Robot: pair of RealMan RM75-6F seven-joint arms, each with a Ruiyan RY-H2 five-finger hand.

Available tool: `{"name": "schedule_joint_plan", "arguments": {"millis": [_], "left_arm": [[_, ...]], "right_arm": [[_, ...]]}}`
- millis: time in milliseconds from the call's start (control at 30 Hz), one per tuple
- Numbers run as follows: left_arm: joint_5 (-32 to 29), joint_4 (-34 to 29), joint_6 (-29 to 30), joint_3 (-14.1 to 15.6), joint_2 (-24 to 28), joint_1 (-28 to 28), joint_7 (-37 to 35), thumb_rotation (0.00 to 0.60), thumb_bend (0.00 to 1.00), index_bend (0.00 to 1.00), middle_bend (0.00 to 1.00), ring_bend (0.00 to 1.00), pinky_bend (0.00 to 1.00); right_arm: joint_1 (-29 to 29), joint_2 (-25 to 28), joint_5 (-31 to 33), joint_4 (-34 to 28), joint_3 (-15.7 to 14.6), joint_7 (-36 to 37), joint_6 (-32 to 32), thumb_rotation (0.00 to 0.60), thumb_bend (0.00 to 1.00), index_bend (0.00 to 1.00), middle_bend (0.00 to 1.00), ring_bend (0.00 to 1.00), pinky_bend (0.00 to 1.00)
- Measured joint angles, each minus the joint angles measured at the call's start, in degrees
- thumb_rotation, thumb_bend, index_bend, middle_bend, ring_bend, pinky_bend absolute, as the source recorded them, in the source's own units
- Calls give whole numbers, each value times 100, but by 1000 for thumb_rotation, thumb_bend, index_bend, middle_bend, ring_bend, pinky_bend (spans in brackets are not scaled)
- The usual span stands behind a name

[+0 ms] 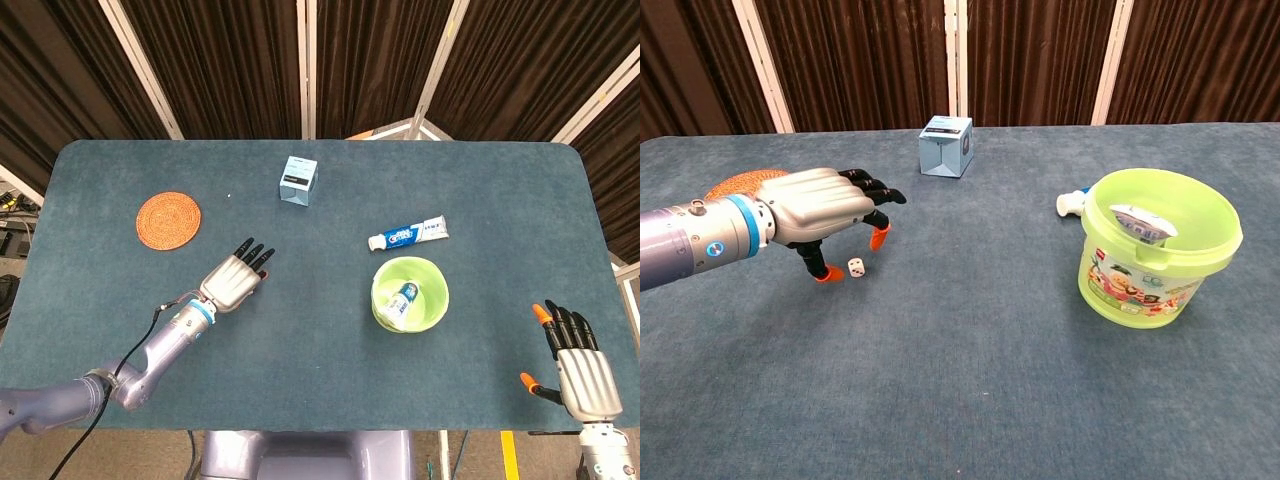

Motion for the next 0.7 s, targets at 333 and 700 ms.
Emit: {"name": "schedule_joint_plan", "arguments": {"millis": [333, 700], "left_arm": [[-161, 195, -69, 5, -147, -106, 54, 600, 273, 430, 0, 0, 0], [-266, 352, -103, 53, -287, -171, 39, 600, 273, 490, 0, 0, 0]], "right_arm": [[9, -9, 35, 22, 16, 5, -23, 600, 73, 0, 0, 0, 0], [15, -39, 64, 59, 24, -23, -41, 600, 73, 0, 0, 0, 0]]}}
